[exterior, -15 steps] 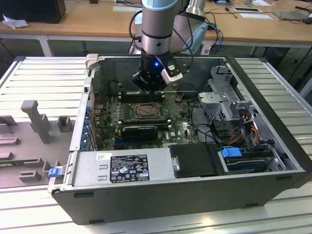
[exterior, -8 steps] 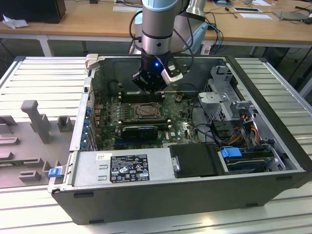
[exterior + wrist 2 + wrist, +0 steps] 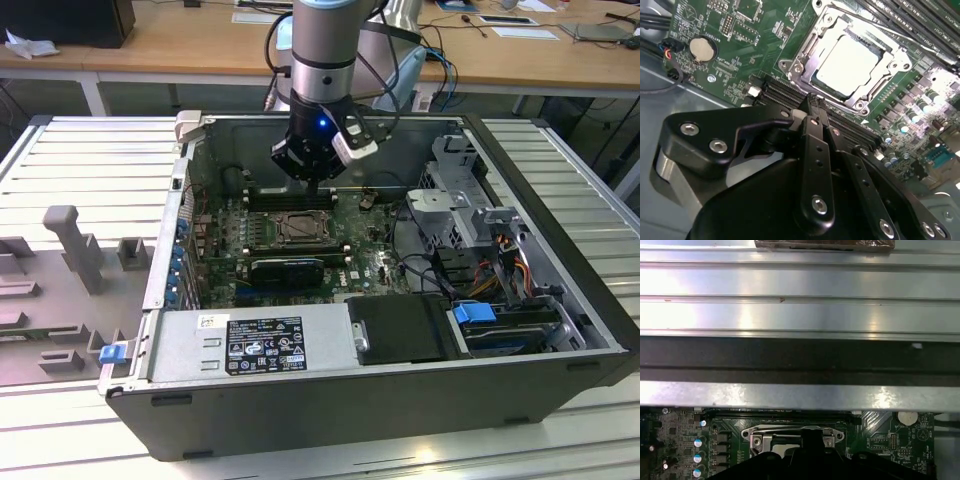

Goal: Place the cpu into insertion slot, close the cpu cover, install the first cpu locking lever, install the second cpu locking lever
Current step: 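Install the second cpu locking lever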

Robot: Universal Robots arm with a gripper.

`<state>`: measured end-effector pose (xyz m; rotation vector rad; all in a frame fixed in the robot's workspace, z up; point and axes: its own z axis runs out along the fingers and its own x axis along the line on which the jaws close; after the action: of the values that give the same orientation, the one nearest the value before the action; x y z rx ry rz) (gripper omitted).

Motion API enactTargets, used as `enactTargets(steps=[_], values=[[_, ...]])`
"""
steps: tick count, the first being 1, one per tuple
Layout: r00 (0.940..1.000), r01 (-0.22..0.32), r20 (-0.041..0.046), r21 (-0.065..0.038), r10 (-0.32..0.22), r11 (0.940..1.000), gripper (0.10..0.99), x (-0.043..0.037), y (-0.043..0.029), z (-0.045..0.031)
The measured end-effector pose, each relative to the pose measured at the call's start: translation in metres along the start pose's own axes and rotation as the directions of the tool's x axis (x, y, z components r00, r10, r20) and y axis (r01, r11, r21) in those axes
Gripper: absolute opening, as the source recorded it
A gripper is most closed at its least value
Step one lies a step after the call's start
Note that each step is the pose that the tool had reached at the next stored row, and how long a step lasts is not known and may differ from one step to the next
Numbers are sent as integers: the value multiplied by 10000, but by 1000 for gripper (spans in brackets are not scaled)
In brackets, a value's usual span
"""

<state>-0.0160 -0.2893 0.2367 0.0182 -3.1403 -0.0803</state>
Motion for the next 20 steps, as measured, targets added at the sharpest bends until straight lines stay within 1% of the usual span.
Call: enactTargets(steps=[8,14,18,20], values=[[10000,-1,0,0,1,10000,106,1,-55,-3],[10000,-1,0,0,1,10000,106,1,-113,-6],[10000,0,1,-1,0,10000,106,2,-174,-9],[10000,0,0,0,0,10000,106,2,-181,-13]])
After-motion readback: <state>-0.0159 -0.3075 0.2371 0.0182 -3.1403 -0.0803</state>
